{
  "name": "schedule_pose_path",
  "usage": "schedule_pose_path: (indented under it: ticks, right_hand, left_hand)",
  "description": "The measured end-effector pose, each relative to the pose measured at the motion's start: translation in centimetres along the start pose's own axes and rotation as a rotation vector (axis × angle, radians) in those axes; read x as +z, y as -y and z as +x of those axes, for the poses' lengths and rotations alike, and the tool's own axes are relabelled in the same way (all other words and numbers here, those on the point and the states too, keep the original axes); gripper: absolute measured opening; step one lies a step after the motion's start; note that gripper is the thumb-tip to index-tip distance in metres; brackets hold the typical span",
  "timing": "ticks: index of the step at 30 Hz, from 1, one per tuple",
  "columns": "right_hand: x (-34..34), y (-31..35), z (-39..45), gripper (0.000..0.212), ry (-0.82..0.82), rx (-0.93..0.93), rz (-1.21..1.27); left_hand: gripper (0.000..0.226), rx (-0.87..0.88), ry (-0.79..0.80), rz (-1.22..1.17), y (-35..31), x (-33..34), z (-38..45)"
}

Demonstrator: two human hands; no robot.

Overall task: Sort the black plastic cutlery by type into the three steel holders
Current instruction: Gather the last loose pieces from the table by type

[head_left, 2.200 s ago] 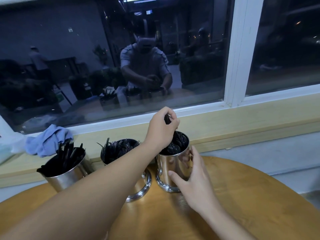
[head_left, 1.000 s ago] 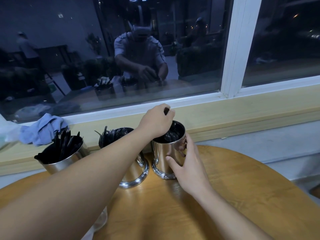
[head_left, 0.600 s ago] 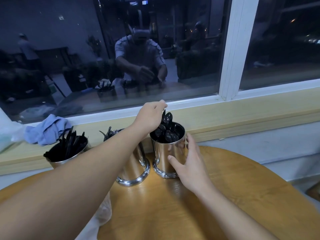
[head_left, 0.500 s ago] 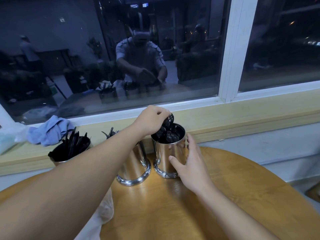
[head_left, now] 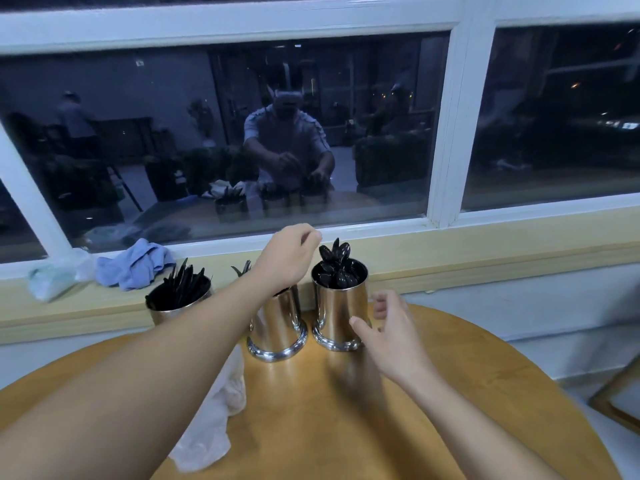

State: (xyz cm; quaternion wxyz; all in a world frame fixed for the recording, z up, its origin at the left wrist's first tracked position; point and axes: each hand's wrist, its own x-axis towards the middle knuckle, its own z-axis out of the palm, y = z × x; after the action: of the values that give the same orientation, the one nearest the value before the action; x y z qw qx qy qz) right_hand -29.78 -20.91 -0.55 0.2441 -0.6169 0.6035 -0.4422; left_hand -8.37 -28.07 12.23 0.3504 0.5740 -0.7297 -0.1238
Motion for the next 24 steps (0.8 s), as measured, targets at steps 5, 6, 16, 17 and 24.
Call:
schedule_pose_path:
  ticks: [5,6,16,17,24]
  right_hand:
    - [0.3,1.8,-4.5,0.031,0.073,-0.086,0.044]
    - [0.6,2.2,-5.5,0.031,0.098,-0.085,0.045]
    - [7.4,4.9,-14.2,0.021,0.331,-0.126,0.093]
    - [8.5,5.4,-14.7,0.035,0.349,-0.137,0.097]
    - [14.7,10.2,-14.1,0.084,0.498,-0.246,0.091]
  left_hand:
    - [0.028,-0.036,-0.172,-0.161,0.8,-1.2,-10.7]
    - [0.027,-0.045,-0.175,-0.174,1.3,-1.2,-13.0]
    - [0.018,-0.194,-0.299,-0.128,9.3,-7.4,-31.2]
    - [0.015,-0.181,-0.293,-0.050,10.5,-8.2,-31.9]
    - [0.055,-0.227,-0.103,0.030,16.9,-8.8,-31.5]
